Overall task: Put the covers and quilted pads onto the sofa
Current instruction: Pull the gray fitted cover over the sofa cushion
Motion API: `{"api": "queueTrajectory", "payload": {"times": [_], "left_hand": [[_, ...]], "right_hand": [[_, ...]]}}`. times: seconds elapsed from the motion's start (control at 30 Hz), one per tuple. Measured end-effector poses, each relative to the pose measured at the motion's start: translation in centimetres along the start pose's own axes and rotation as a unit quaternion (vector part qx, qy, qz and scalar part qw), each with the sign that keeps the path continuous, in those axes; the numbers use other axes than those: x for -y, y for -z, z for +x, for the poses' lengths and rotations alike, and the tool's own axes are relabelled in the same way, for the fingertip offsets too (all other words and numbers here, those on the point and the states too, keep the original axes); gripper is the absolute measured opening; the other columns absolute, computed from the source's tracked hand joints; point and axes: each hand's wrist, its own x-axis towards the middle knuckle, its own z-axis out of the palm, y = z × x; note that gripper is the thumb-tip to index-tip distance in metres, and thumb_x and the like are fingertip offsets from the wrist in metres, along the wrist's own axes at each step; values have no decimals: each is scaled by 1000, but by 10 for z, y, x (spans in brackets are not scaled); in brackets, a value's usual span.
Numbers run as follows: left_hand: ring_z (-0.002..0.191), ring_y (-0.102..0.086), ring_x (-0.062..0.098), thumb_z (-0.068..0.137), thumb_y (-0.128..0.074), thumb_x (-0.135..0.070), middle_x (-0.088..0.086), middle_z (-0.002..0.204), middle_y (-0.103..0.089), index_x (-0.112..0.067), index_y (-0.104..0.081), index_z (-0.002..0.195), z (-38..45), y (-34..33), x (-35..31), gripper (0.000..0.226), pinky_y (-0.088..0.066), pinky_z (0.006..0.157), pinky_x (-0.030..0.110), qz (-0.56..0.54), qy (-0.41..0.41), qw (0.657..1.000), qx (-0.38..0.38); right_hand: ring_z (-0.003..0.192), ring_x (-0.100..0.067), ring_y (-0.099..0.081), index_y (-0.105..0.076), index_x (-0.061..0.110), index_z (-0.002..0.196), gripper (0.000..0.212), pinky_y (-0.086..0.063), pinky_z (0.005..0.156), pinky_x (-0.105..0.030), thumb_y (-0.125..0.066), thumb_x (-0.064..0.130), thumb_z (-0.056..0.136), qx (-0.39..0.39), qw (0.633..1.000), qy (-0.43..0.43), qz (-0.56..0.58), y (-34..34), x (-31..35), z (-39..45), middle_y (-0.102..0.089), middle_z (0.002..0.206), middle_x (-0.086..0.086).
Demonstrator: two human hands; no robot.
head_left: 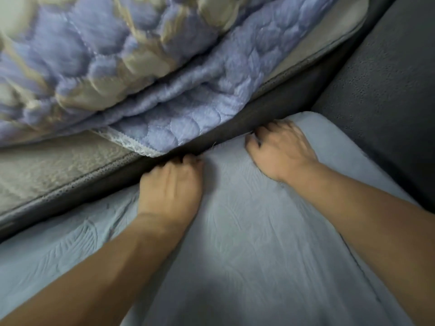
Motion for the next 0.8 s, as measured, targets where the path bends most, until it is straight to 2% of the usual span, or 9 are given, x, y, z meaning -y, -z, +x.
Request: {"api": "queueTrajectory", "payload": {"times": [0.07, 0.17, 0.27, 0.4, 0.47, 0.53, 0.6, 0.7, 0.8], "left_hand": [[78, -67, 34, 91, -67, -24, 9, 86, -70, -16, -67, 95, -17, 12, -9, 9, -50, 60, 37, 25, -99, 994, -23], [82, -70, 32, 97, -60, -28, 5, 97, -69, -18, -66, 104, -3, 14, -15, 14, -40, 56, 34, 0, -71, 997, 5], [88, -70, 31, 99, -56, -25, 4, 101, -68, -18, -67, 102, 21, 9, -20, 14, -44, 64, 36, 25, -25, 999, 26], [47, -59, 26, 64, -66, -6, 4, 62, -62, -14, -67, 64, 31, 1, -26, 9, -27, 45, 24, 98, -106, 989, -41], [43, -59, 20, 62, -63, -11, -1, 56, -61, -16, -68, 60, 40, 0, -30, 8, -31, 40, 21, 155, -120, 979, -51], [61, -70, 22, 73, -58, -9, 2, 68, -69, -16, -76, 76, 47, 2, -35, 19, -49, 49, 26, 202, -108, 973, -13], [94, -72, 32, 92, -50, -3, 10, 101, -73, -11, -74, 108, 55, 1, -46, 31, -56, 71, 38, 177, -115, 976, 57], [108, -68, 32, 98, -45, -3, 11, 115, -71, -10, -70, 119, 63, 1, -54, 33, -55, 80, 39, 164, -100, 978, 79], [96, -72, 28, 96, -49, -6, 9, 103, -74, -14, -73, 111, 56, -7, -52, 29, -55, 72, 34, 137, -89, 984, 73]], "right_hand": [[100, -35, -62, -70, 10, 93, 52, -40, 102, -47, -29, 42, 94, 52, 998, -19, -6, 4, 2, 8, -71, 99, -17], [112, -32, -59, -71, 16, 104, 66, -31, 111, -48, -14, 47, 92, 93, 995, -29, -24, 3, 0, 20, -71, 111, -10], [106, -34, -59, -72, 14, 97, 61, -35, 106, -45, -20, 45, 95, 64, 997, -26, -32, -2, -3, 21, -73, 105, -10], [84, -37, -58, -66, 10, 75, 42, -41, 85, -43, -36, 34, 93, -28, 999, -30, -2, -9, -5, 15, -69, 82, -15], [84, -37, -55, -63, 7, 72, 32, -43, 77, -44, -46, 28, 89, -89, 991, -69, 66, -7, -7, 15, -64, 80, -17], [92, -37, -50, -60, 4, 78, 22, -43, 77, -46, -51, 23, 84, -141, 976, -117, 119, 0, -4, 13, -58, 90, -20], [97, -37, -47, -59, 4, 88, 18, -40, 81, -47, -52, 19, 80, -165, 963, -169, 127, 4, -7, 6, -53, 100, -21], [108, -42, -51, -64, 5, 114, 31, -38, 93, -45, -47, 18, 91, -63, 943, -285, 163, 4, -55, -11, -56, 117, -24], [119, -37, -56, -58, 9, 136, 44, -43, 99, -39, -55, 33, 100, 124, 887, -374, 240, 23, -115, -26, -60, 130, -21]]}}
